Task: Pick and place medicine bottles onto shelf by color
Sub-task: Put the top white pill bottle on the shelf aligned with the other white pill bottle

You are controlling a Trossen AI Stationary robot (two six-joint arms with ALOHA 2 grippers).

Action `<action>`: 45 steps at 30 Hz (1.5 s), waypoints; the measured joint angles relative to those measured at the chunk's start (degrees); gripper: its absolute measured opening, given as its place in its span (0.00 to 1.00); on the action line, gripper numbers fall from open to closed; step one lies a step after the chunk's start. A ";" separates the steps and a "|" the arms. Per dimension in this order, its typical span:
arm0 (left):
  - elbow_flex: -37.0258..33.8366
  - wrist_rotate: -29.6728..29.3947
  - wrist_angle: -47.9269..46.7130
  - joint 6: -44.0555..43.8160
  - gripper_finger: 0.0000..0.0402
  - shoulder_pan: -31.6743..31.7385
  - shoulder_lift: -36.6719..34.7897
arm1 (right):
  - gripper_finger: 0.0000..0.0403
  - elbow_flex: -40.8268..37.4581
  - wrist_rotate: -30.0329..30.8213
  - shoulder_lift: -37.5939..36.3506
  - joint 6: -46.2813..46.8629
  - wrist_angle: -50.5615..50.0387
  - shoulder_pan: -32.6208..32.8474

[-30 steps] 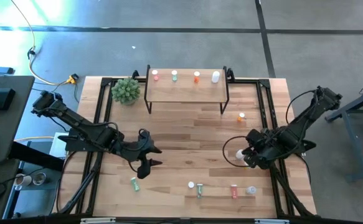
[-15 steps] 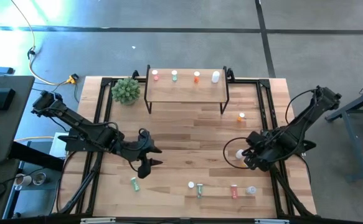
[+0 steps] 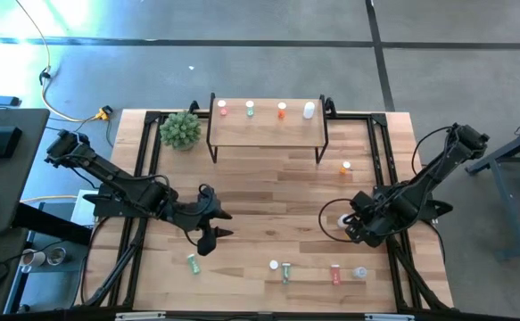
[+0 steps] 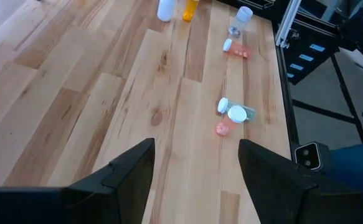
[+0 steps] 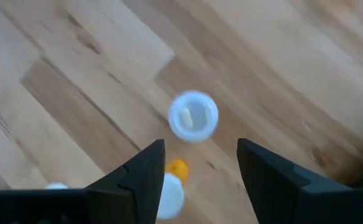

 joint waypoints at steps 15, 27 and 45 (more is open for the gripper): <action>0.00 0.00 0.00 0.02 0.55 0.01 0.00 | 0.47 0.02 2.72 3.90 -0.39 1.13 0.00; 0.00 0.00 0.02 0.02 0.55 0.01 0.00 | 0.47 0.07 2.85 8.65 -0.43 3.87 0.00; 0.00 -0.02 -0.04 0.02 0.55 0.01 0.00 | 0.42 0.09 2.40 12.92 -0.37 8.14 -1.88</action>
